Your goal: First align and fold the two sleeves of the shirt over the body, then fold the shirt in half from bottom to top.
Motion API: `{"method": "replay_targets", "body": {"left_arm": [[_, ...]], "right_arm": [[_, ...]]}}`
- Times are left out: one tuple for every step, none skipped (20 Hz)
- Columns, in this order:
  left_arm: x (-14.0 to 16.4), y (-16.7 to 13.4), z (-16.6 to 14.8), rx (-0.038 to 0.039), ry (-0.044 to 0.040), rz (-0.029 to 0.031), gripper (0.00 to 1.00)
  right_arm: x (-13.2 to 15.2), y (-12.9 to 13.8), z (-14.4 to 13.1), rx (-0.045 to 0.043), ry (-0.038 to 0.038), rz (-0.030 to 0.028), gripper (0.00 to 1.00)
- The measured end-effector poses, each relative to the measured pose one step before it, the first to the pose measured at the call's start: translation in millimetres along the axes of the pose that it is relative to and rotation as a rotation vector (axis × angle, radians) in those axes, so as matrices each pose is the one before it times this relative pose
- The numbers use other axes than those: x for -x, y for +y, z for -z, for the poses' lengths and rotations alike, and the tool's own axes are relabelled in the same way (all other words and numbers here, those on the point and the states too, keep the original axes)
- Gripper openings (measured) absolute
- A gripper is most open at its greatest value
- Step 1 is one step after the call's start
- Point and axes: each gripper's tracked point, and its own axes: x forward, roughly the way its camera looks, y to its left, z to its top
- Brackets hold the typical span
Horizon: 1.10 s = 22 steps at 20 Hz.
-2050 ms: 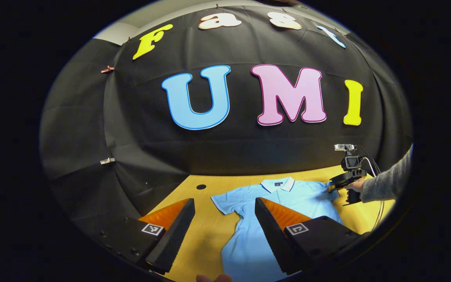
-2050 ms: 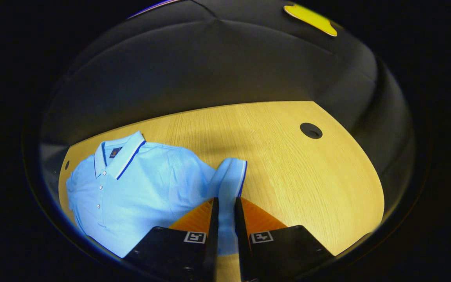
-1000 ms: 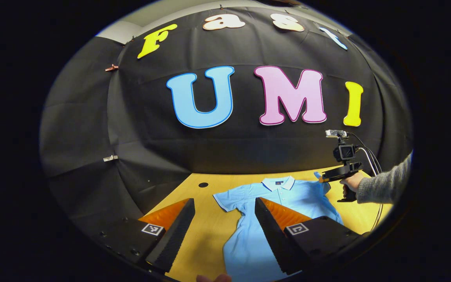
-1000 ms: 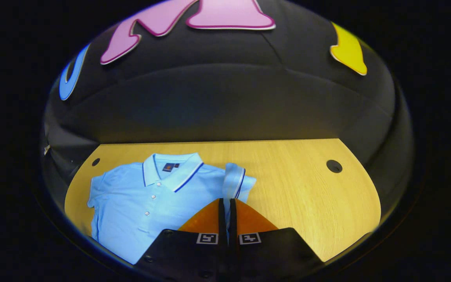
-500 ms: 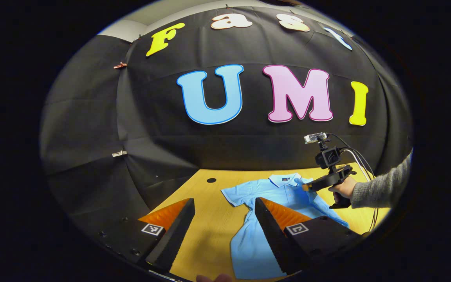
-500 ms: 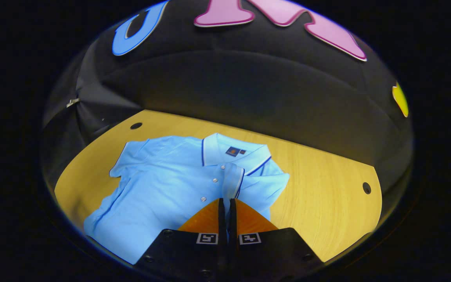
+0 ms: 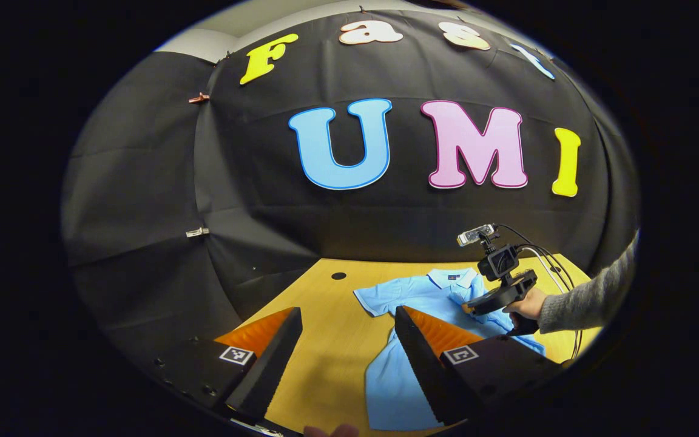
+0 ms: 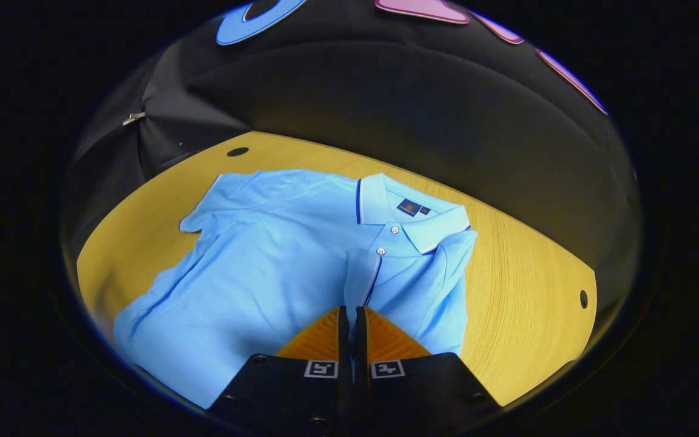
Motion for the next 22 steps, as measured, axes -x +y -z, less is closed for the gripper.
{"method": "replay_targets", "body": {"left_arm": [[-0.68,0.5,1.88,0.00053,-0.00037,-0.00241,0.98],[0.34,0.07,0.54,0.00102,0.0017,0.00075,0.98],[-0.34,0.28,-0.92,0.00061,0.00046,0.0003,0.98],[-0.52,0.21,0.72,-0.00074,0.00069,0.00082,0.98],[-1.33,0.86,-0.01,-0.00054,0.00004,0.0001,0.98],[-0.9,0.2,-0.08,0.00124,-0.00159,0.00174,0.98],[-1.27,-0.51,-1.12,0.00086,0.00008,0.00322,0.98],[0.06,0.32,0.0,-0.00042,-0.00049,0.00257,0.98],[-0.77,-0.35,-0.95,-0.00121,-0.00034,0.00267,0.98],[-1.56,-0.38,0.23,-0.00112,0.00042,0.00511,0.98],[-0.33,-1.05,-0.57,-0.00184,0.00081,0.0029,0.98],[-1.66,-0.57,-0.4,-0.00153,-0.00055,0.00348,0.98],[-1.42,-0.48,-1.2,-0.00173,-0.00074,0.00192,0.98],[-1.64,-0.37,-0.15,-0.00158,-0.0006,0.00232,0.98],[-0.75,-0.3,-1.68,-0.00106,-0.00234,0.00242,0.98],[-1.6,-0.77,-0.34,-0.00131,-0.00098,0.00347,0.98],[-2.12,-0.53,-1.56,-0.00183,-0.00156,0.00183,0.98],[-2.26,-1.11,0.3,-0.00119,0.00023,0.00437,0.98],[-3.96,-1.29,-0.63,-0.00102,0.00332,0.00422,0.98],[-2.88,-1.37,1.01,-0.00083,0.00354,0.00414,0.98],[-4.92,-2.2,-0.43,-0.00081,0.00177,0.00764,0.98],[-4.9,-2.56,-1.56,-0.00206,-0.0014,0.0078,0.98]], "right_arm": [[-0.25,-0.59,-1.14,0.00064,-0.00322,0.00717,0.06],[-1.02,-0.85,0.53,-0.00393,-0.00188,0.00451,0.08],[0.51,-0.35,0.17,-0.01308,-0.00038,0.00046,0.14],[-0.67,0.09,0.4,-0.01708,0.00123,0.00076,0.16],[-0.46,-2.22,0.03,-0.01467,-0.00053,0.00456,0.16],[0.54,-1.45,-0.02,-0.01231,-0.00176,0.00456,0.18],[0.04,-4.22,-0.6,-0.00964,-0.00309,0.00695,0.23],[0.86,-3.49,0.09,-0.00733,-0.00413,0.00854,0.28],[-0.65,-2.75,0.53,-0.00768,-0.00332,0.00617,0.39],[0.44,-2.13,-0.28,-0.01061,-0.00249,0.00416,0.43],[0.64,-1.35,0.07,-0.01427,-0.00178,0.00033,0.52],[0.61,-0.66,-0.49,-0.01631,-0.00201,-0.00387,0.54],[1.64,0.45,-0.42,-0.01367,-0.0021,-0.00349,0.59],[1.74,-0.15,-3.64,-0.00916,-0.01481,0.00013,0.6],[2.38,-0.56,-5.09,-0.00465,-0.01891,0.00163,0.74],[4.41,0.23,-5.22,-0.00561,-0.01967,0.00021,0.77],[4.2,1.41,-7.49,-0.01141,-0.02617,-0.00404,0.78],[5.03,-2.44,-11.22,-0.01252,-0.03787,0.00676,0.78],[6.79,0.47,-10.77,-0.01784,-0.03834,-0.00374,0.82],[7.46,4.09,-11.9,-0.0184,-0.04004,-0.01756,0.83],[9.17,0.92,-10.65,-0.0065,-0.03347,-0.00967,0.84],[8.94,-1.83,-12.13,-0.00052,-0.03944,-0.00115,0.89]]}}
